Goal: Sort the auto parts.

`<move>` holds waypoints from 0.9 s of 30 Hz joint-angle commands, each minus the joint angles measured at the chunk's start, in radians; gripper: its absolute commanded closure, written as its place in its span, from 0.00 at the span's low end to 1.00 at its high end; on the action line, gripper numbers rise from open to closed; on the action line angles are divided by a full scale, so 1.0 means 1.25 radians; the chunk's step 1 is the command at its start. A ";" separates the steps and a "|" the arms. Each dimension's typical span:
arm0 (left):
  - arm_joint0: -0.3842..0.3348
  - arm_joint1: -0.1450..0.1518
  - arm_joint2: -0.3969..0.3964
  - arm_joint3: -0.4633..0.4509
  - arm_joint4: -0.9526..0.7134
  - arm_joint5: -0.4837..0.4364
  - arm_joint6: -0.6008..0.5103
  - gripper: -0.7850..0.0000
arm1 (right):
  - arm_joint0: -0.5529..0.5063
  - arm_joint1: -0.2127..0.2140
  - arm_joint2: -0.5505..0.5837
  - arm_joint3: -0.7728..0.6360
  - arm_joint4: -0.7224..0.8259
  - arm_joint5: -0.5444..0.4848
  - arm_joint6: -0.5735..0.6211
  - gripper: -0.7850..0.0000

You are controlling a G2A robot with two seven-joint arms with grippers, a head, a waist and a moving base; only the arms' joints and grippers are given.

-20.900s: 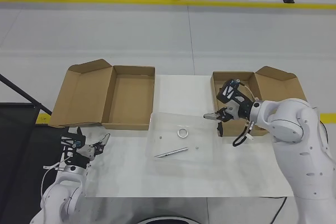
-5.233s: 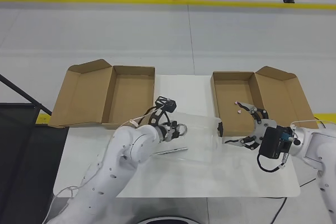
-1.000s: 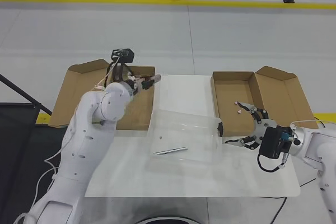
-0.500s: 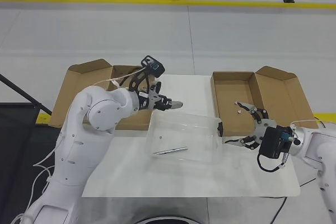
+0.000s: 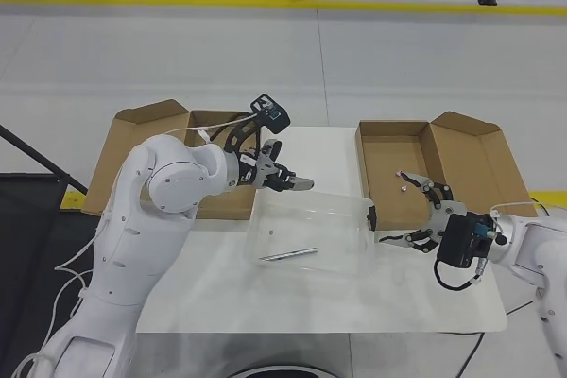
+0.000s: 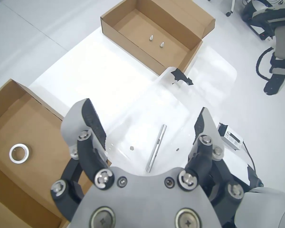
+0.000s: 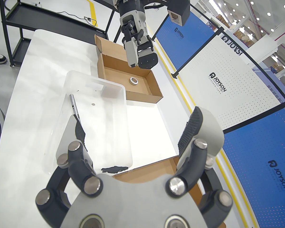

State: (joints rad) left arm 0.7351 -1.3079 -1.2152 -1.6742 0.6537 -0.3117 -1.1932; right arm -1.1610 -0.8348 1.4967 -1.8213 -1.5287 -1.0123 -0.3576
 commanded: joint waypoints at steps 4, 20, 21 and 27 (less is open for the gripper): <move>0.004 0.005 0.037 0.001 -0.002 -0.048 -0.057 0.00 | 0.000 0.000 0.000 0.000 0.000 0.000 0.000 0.00; -0.120 -0.022 0.339 0.086 0.115 -0.019 -0.233 0.00 | 0.000 0.000 0.000 0.000 0.000 0.000 0.000 0.00; -0.127 -0.023 0.345 0.099 0.110 -0.016 -0.236 0.00 | 0.000 0.000 0.000 0.000 0.000 0.000 0.000 0.00; -0.133 -0.023 0.353 0.112 0.102 -0.013 -0.239 0.00 | 0.000 0.000 0.000 0.000 0.000 0.000 0.000 0.00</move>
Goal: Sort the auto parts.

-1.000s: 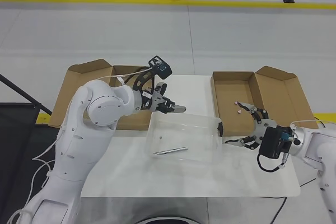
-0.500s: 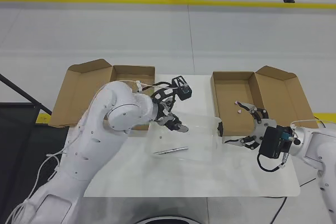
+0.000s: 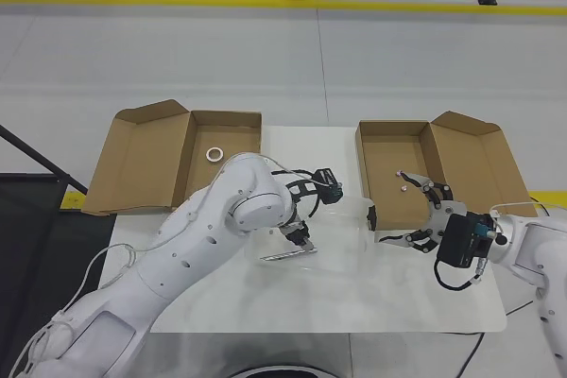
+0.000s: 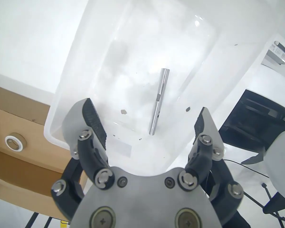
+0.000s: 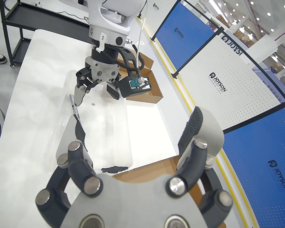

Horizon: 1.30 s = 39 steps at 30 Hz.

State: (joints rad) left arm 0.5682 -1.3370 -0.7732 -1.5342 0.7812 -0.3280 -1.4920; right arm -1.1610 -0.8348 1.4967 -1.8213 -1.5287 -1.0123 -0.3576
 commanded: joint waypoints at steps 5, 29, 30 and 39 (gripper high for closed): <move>0.013 0.002 0.031 0.007 0.003 -0.008 0.008 0.00 | 0.000 0.000 0.000 0.000 0.000 0.000 0.000 0.00; 0.050 0.007 0.053 0.081 0.007 0.021 0.025 0.52 | 0.000 0.000 0.000 0.000 0.000 0.000 0.000 0.00; 0.052 0.007 0.053 0.086 0.002 0.019 0.027 0.53 | 0.000 0.000 0.000 0.000 0.000 0.000 0.000 0.00; 0.039 -0.002 0.077 0.151 -0.026 -0.001 0.043 0.56 | 0.000 0.000 0.000 0.000 0.000 0.000 0.000 0.00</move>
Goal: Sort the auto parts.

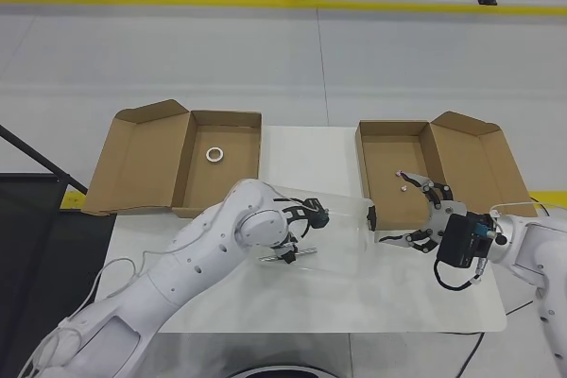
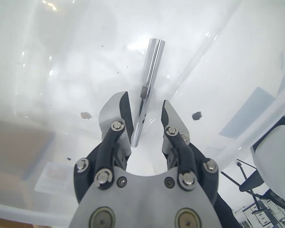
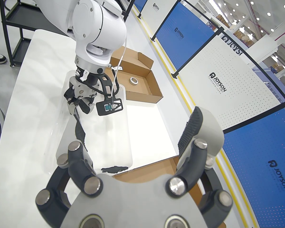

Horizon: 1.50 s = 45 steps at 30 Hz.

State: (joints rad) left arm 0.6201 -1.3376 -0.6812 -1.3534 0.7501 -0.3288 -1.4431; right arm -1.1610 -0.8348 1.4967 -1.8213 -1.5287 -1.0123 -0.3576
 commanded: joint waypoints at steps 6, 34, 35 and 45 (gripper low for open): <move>-0.016 -0.009 0.023 0.036 0.000 -0.007 0.012 0.58 | 0.000 0.000 0.000 0.000 0.000 0.000 0.000 0.00; -0.067 -0.037 0.069 0.132 0.002 -0.002 0.041 1.00 | 0.000 0.000 0.000 0.000 0.000 0.000 0.000 0.00; -0.068 -0.037 0.067 0.133 0.000 0.001 0.044 1.00 | 0.000 0.000 0.000 0.000 0.000 0.000 0.000 0.00; -0.068 -0.025 0.022 0.103 -0.012 0.013 0.057 1.00 | 0.000 0.000 0.000 0.000 0.000 0.000 0.000 0.00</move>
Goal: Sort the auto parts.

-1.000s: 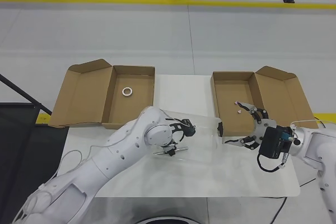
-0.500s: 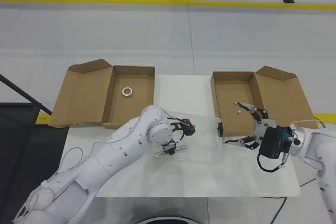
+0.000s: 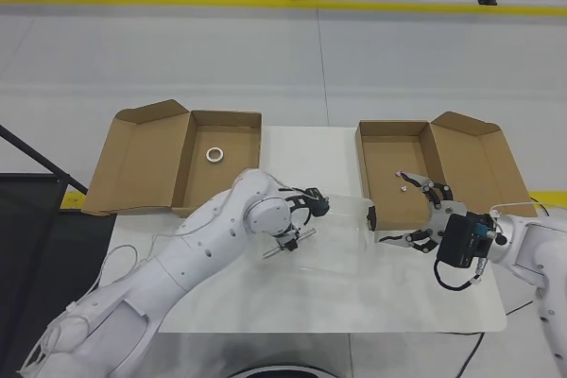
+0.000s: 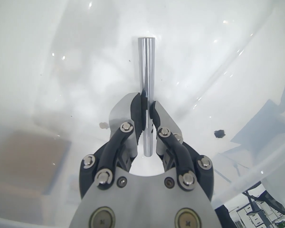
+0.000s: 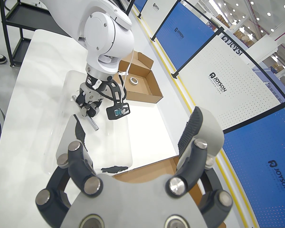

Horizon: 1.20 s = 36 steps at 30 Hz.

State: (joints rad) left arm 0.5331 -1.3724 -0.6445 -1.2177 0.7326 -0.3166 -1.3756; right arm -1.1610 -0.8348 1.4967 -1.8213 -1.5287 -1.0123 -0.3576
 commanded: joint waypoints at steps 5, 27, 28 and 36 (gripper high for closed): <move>0.020 0.019 -0.060 -0.050 -0.021 0.003 0.027 1.00 | 0.000 0.000 0.000 0.000 0.000 0.000 0.000 0.00; 0.083 0.054 -0.187 -0.195 -0.091 0.000 0.127 1.00 | 0.000 0.000 0.000 0.000 0.000 0.000 0.000 0.00; 0.087 0.056 -0.199 -0.209 -0.108 0.003 0.143 1.00 | 0.000 0.000 0.000 0.000 0.000 0.000 0.000 0.00; 0.131 0.071 -0.310 -0.275 -0.253 -0.049 0.277 1.00 | 0.000 0.000 0.000 0.000 0.000 0.000 0.000 0.00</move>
State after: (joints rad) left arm 0.6882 -1.2861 -1.0133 -1.5580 0.4454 -0.3660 -1.0537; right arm -1.1610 -0.8348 1.4967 -1.8213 -1.5287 -1.0123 -0.3576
